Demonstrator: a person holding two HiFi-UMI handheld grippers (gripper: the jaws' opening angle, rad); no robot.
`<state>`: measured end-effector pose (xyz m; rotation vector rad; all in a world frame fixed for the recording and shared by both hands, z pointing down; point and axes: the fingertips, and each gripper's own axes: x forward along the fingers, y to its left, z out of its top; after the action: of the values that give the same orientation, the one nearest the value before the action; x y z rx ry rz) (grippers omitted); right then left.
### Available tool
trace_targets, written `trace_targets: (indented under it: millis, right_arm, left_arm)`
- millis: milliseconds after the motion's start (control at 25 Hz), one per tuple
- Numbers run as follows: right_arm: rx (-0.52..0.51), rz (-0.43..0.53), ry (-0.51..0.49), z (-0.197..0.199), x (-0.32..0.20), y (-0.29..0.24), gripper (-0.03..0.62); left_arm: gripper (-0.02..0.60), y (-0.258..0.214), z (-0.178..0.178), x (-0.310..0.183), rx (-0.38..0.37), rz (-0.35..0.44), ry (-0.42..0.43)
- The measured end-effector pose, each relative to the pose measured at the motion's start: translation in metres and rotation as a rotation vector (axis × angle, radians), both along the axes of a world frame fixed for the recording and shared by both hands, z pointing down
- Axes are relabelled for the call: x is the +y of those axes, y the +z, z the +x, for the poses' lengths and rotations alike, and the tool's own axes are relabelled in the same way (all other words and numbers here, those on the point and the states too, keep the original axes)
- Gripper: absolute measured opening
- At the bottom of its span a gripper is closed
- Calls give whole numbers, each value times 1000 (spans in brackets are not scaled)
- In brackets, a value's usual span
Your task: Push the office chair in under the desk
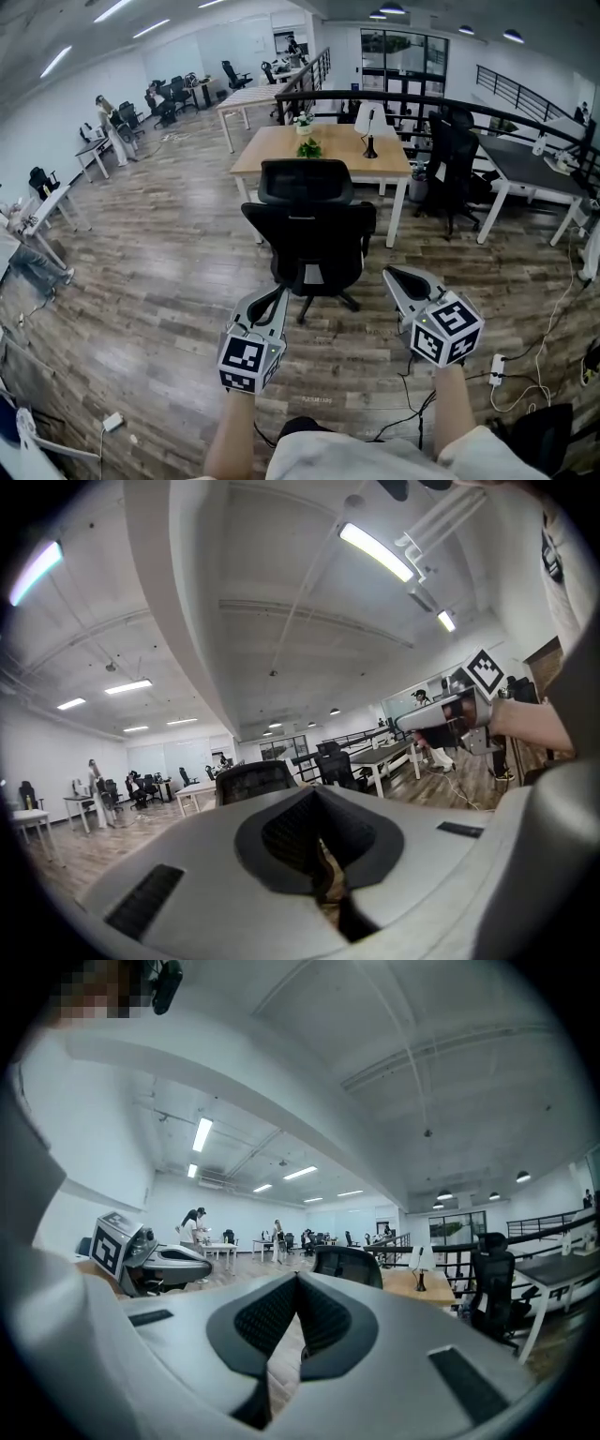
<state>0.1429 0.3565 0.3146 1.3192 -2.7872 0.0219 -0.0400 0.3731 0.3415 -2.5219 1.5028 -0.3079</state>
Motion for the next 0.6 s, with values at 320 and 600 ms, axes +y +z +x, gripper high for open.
trace_targets:
  millis: [320, 600]
  right_arm:
    - [-1, -16, 2, 11, -25, 5, 12]
    - [29, -10, 14, -1, -70, 17, 12]
  left_arm:
    - [8, 4, 4, -20, 10, -10, -20]
    - [8, 14, -10, -64, 17, -13, -26]
